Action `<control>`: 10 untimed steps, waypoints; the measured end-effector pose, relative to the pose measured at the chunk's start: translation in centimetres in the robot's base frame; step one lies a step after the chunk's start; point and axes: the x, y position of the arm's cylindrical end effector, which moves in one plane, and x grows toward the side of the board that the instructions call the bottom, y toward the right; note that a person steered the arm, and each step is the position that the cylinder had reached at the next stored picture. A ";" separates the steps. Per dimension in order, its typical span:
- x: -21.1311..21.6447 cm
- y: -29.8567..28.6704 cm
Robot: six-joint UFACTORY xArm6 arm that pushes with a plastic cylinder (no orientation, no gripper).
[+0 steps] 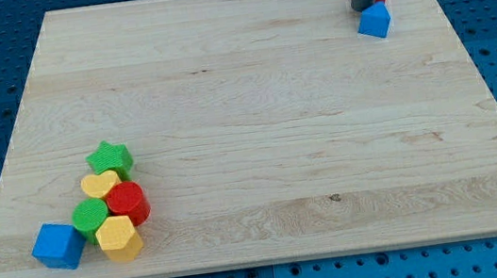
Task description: Move the red star top left to the blue triangle
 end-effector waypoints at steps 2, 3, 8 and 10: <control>1.7 4.6; 1.0 7.5; -4.2 2.0; -2.7 1.7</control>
